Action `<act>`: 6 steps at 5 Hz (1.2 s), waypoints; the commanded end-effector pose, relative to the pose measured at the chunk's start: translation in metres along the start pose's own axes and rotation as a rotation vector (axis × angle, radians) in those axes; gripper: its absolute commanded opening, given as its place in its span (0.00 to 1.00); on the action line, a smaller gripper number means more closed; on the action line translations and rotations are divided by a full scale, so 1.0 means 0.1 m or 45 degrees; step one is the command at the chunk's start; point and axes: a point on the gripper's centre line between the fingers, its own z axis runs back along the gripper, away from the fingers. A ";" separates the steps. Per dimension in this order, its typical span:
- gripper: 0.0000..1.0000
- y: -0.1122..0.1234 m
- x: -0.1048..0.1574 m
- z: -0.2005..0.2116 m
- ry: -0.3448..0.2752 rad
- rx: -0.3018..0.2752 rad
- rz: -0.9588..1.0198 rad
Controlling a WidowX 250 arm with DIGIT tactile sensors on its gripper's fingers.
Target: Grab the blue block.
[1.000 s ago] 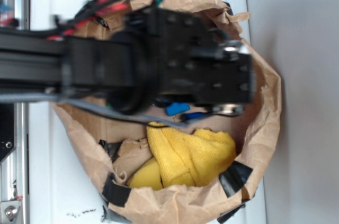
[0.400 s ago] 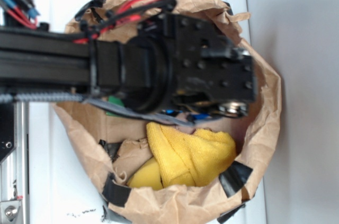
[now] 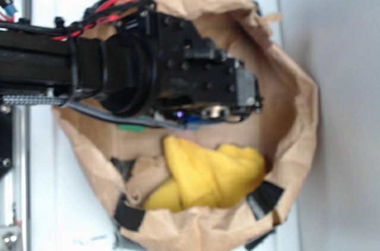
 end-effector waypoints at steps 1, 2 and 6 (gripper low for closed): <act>0.00 0.00 0.02 0.14 -0.013 0.006 -0.018; 0.00 -0.01 0.00 0.37 0.033 -0.036 -0.017; 0.00 0.08 0.08 1.32 0.038 -0.164 -0.317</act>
